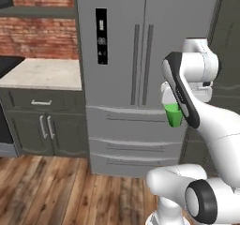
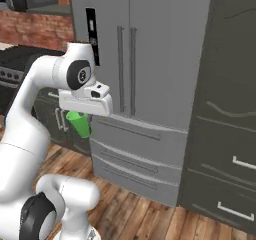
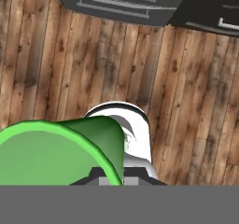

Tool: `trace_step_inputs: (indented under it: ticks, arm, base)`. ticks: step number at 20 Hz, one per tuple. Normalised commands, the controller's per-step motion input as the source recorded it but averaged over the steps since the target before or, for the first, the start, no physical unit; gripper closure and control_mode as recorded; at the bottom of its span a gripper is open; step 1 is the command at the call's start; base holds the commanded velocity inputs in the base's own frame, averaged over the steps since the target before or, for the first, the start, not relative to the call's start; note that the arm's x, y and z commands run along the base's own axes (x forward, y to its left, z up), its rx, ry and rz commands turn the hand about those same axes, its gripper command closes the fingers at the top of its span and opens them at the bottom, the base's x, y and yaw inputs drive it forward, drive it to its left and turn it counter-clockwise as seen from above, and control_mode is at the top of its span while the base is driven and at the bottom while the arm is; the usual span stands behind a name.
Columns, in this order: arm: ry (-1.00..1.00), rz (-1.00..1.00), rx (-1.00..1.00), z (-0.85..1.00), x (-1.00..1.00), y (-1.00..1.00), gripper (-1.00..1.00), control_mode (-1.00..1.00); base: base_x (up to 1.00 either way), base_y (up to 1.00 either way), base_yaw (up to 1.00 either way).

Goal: Pick the cup and colander and place them in the sink. Then turn on the water.

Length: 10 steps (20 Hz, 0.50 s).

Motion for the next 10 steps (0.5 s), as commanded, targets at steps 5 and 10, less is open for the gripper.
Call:
trace_step_inputs:
  ticks: [5, 10]
  arm:
    - [0.0, 0.0, 0.0, 0.0, 0.0, 0.0, 1.0, 1.0]
    - [0.0, 0.0, 0.0, 0.0, 0.0, 0.0, 1.0, 1.0]
  base:
    - [0.0, -0.54, -0.4]
    - [0.0, -0.52, -0.4]
